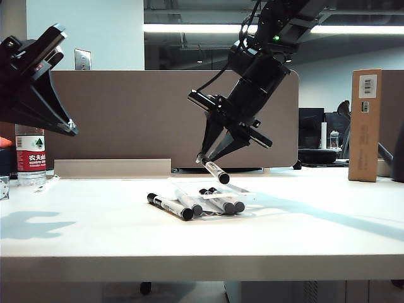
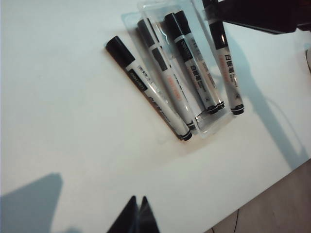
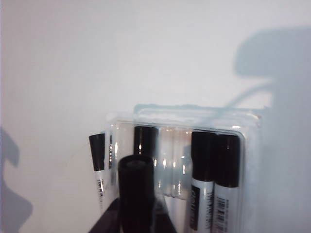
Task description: Pick up the markers scattered on the table and put them into the packaging box, making sure the markers fit the shape of the box's grooves.
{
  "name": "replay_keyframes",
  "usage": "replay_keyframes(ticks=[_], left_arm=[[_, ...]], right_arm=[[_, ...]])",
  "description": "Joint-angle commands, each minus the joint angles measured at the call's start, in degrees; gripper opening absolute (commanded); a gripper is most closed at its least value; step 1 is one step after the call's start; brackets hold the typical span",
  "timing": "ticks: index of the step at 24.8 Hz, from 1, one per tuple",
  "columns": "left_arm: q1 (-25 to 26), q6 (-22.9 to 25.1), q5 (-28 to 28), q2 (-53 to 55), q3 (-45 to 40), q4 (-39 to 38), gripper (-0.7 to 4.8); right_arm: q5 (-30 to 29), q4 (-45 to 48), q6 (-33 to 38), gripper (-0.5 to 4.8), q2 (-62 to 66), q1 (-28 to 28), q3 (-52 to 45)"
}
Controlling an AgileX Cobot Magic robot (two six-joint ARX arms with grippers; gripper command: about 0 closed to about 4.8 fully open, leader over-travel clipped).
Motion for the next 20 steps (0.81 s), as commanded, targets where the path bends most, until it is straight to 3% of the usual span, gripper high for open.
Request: replay_keyframes(ticks=[1,4,8,14,17,20], left_arm=[[0.0,0.0,0.3,-0.2,0.3,1.0,0.03],[0.0,0.0,0.3,-0.2,0.3,1.1,0.03],[0.0,0.0,0.3,-0.2,0.3,1.3,0.03],[0.0,0.1,0.2,-0.2,0.3,1.2,0.03],[0.0,0.3,0.2,-0.2,0.3,1.2,0.03],[0.0,0.3,0.2,-0.2,0.3,1.1,0.03]], right_arm=[[-0.2,0.9,-0.3,0.83,-0.3,0.2,0.4],[-0.2,0.9,-0.3,1.18,-0.3,0.2,0.4],[-0.9,1.0,-0.2,1.18,-0.3,0.6,0.4],[-6.8,1.5,0.7,1.17,-0.3,3.0,0.4],[-6.2,2.3,-2.6,1.17,-0.3,5.7,0.5],[-0.8,3.5,-6.5,1.17,-0.3,8.9,0.5]])
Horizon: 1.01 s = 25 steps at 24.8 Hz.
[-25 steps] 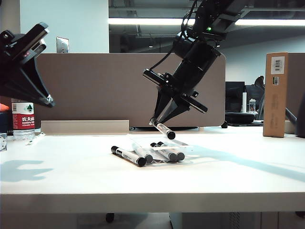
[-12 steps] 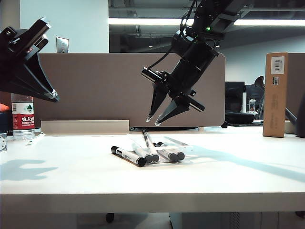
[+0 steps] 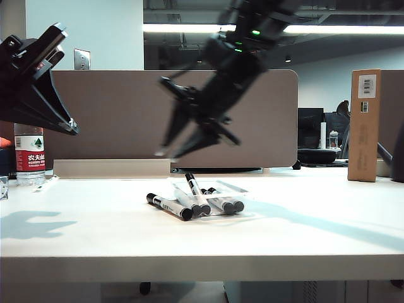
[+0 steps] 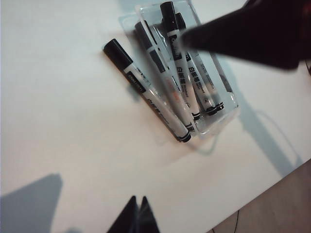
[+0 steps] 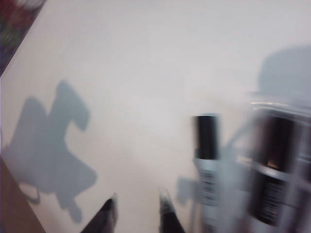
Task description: Pick up the markers scattered on the table and put them into the packaging box, making sure the markers fit the shape of the box's grooves.
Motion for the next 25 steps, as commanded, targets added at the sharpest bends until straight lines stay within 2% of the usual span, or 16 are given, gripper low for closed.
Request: replay_keyframes(ticks=[1,2,7,13,16,25], left_arm=[[0.0,0.3,0.2,-0.2,0.3,0.7,0.04],[0.0,0.3,0.2,-0.2,0.3,0.6,0.03],[0.0,3.8,0.1,-0.2,0.3,-2.0,0.03],[0.0,4.1,-0.2,-0.2,0.3,-3.1,0.03],[0.0,4.1,-0.2,-0.2,0.3,-2.5,0.03],[0.0,4.1,-0.2,-0.2,0.3,-3.9,0.04]], right_arm=[[12.3,2.2,-4.6,1.17,-0.3,3.3,0.4],[17.9,2.9,-4.6,1.17,-0.3,3.8,0.4],[14.9,3.2,-4.6,1.16,-0.3,3.5,0.4],[12.9,1.5,-7.3,1.23,0.8,4.8,0.3],[13.0,0.8,-7.6,1.78,2.0,5.0,0.3],[17.3,-1.1,-8.5,1.81,4.2,5.2,0.4]])
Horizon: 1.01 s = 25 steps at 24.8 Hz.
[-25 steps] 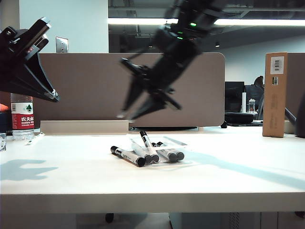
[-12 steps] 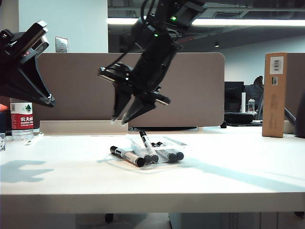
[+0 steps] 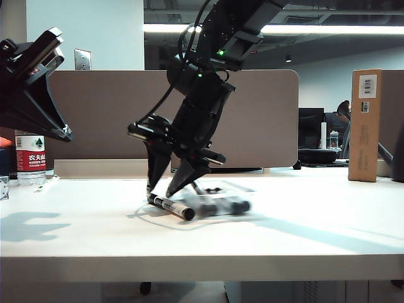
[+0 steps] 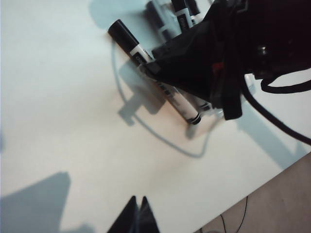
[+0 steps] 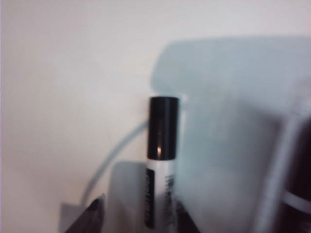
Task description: Pick up the markers scattered on the table and put them into the packaging box, making sure the markers fit the shape of the box's grooves.
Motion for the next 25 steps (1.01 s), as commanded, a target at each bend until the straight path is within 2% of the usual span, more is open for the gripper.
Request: replay_keyframes(ticks=[1,15,18,22,25], left_arm=[[-0.1,0.5,0.0,-0.2,0.3,-0.6,0.04],[-0.1,0.5,0.0,-0.2,0.3,0.5,0.03],[-0.1,0.5,0.0,-0.2,0.3,0.5,0.04],[-0.1,0.5,0.0,-0.2,0.3,0.6,0.04],[-0.1,0.4,-0.9,-0.2,0.3,1.0,0.04]], right_arm=[[1.6,0.4,-0.6,1.81,-0.5,0.1,0.4],[4.0,-2.2,-1.0,1.79,1.6,1.0,0.4],[6.0,-2.4,-1.0,1.27,1.9,1.4,0.4],[6.7,-2.6,-1.0,-0.09,1.9,1.7,1.0],[6.7,-3.2,-0.8,-0.08,1.8,1.7,2.6]])
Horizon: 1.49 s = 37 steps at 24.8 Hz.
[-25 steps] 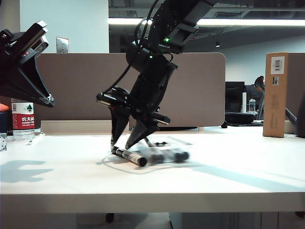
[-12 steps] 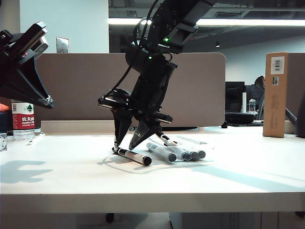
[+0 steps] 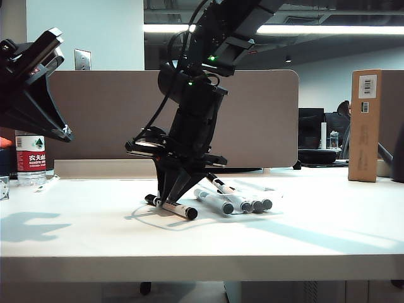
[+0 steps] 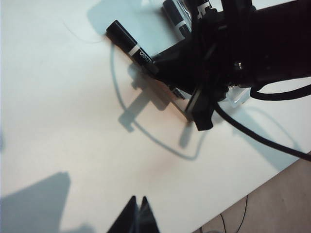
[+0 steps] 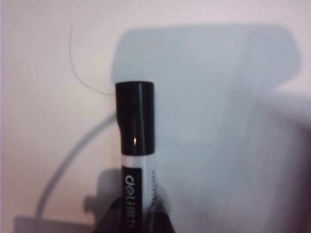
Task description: Pick up the markers scattered on the table and put them into the packaging box, making sure the markers fit the shape of the box's grooves.
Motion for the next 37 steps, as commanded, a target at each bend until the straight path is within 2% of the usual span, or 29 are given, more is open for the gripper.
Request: replay_keyframes(ticks=[1,7,12,18,31,35,37], left_arm=[[0.0,0.4,-1.0,-0.2,0.3,1.0,0.03],[0.0,0.4,-1.0,-0.2,0.3,1.5,0.03],[0.0,0.4,-1.0,-0.2,0.3,2.0,0.04],[0.0,0.4,-1.0,-0.2,0.3,3.3,0.03],[0.0,0.4,-1.0,-0.2,0.3,6.3,0.03],[0.0,0.4,-1.0,-0.2,0.3,6.4,0.04],[0.0,0.4,-1.0,-0.2,0.3,6.5,0.03]], right_arm=[[0.0,-1.5,0.4,-0.08,0.0,0.2,2.3],[0.1,-9.9,0.4,-0.09,-0.1,-0.7,14.3],[6.2,-16.0,0.2,-0.08,-0.2,-2.1,21.1],[8.1,-22.7,0.5,-0.09,-0.3,-6.6,21.3],[8.5,-26.3,0.5,-0.08,-0.3,-7.1,17.2],[5.8,-25.9,0.5,-0.08,-0.3,-7.1,16.6],[4.1,-24.9,0.5,0.13,-0.3,-7.1,16.6]])
